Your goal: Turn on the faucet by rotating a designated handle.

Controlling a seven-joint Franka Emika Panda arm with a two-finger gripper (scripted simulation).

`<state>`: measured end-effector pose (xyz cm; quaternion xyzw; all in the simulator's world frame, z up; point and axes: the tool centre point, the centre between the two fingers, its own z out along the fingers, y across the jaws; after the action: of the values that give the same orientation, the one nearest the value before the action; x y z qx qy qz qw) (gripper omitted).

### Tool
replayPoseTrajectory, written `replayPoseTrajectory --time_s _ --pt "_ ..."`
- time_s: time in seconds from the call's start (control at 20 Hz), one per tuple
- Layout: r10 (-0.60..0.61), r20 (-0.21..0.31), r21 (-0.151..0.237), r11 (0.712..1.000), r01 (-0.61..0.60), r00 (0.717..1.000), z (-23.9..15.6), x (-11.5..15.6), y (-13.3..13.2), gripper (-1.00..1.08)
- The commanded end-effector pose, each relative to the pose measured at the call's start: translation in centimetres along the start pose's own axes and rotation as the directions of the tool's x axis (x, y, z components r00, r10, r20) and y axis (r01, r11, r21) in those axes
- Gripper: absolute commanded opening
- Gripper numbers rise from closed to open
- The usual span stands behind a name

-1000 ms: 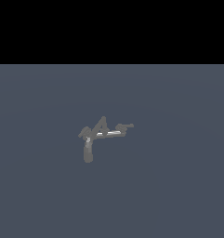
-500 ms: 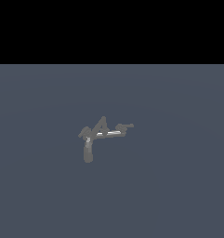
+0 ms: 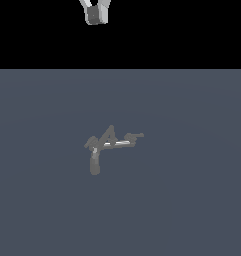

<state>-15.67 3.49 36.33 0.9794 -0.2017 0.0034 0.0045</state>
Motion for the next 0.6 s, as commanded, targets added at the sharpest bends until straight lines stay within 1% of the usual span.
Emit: replayPoseTrajectory --time_s 0.0,0.25,0.55 --pt "0.064 0.001 0.002 0.998 -0.064 0.998 1.9 1.2 -0.7 -1.00" --pt "0.184 0.003 0.003 0.983 -0.184 0.983 5.5 3.8 -1.9 -1.00" --pt "0.318 0.006 0.004 0.948 -0.318 0.948 9.6 6.8 -2.8 -1.00"
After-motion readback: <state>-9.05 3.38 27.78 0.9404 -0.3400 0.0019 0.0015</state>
